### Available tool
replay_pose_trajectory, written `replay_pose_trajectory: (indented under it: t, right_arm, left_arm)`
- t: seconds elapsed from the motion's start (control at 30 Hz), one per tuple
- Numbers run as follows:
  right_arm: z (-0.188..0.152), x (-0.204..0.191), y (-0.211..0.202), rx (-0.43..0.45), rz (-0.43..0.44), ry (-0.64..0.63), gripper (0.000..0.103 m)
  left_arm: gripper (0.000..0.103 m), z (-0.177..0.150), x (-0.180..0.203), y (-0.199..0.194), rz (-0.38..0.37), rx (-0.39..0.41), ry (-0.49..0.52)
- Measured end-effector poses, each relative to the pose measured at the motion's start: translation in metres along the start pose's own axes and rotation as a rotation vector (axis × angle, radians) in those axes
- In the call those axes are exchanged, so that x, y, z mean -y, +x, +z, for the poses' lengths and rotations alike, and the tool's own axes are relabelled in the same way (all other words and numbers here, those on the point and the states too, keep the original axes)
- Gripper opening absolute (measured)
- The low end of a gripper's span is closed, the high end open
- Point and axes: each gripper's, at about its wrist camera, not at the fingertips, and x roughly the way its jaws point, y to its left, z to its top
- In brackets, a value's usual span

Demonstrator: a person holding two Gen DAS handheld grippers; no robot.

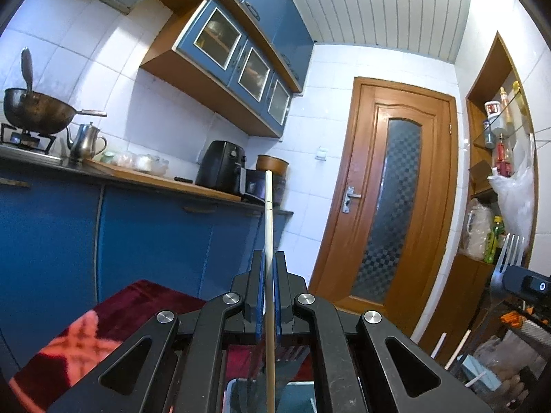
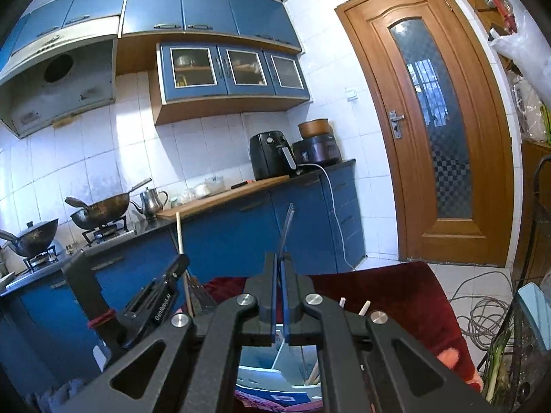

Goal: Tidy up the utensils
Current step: 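Lower the wooden chopstick into the caddy with the left tool while the right tool lowers the fork in, then move both tools back over the blanket and lower the left tool onto the beige spoon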

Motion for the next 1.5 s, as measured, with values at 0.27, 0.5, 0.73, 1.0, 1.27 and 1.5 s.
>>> replay_pose_trajectory:
  t: [0.27,0.5,0.73,1.0,1.27,1.5]
  right_arm:
    - [-0.014,0.006,0.014,-0.063,0.005,0.004,0.004]
    - [-0.023,0.011,0.011,-0.102,0.016,0.044,0.017]
    - [-0.023,0.003,-0.008,-0.073,0.019,0.047,0.024]
    - [-0.030,-0.010,-0.033,-0.076,0.017,0.054,0.035]
    - [-0.045,-0.018,-0.056,-0.107,0.008,0.069,0.042]
    - [-0.063,-0.023,-0.069,-0.162,-0.014,0.090,0.044]
  left_arm:
    - [0.005,-0.002,0.003,-0.004,-0.013,-0.033,0.008]
    - [0.036,0.003,0.002,-0.019,-0.032,-0.078,0.010]
    - [0.036,0.012,-0.004,-0.036,-0.050,-0.154,0.003]
    - [0.036,0.018,-0.010,-0.062,-0.079,-0.260,0.008]
    - [0.036,0.020,-0.008,-0.094,-0.071,-0.329,0.059]
    - [0.036,0.004,-0.011,-0.117,-0.075,-0.441,0.082]
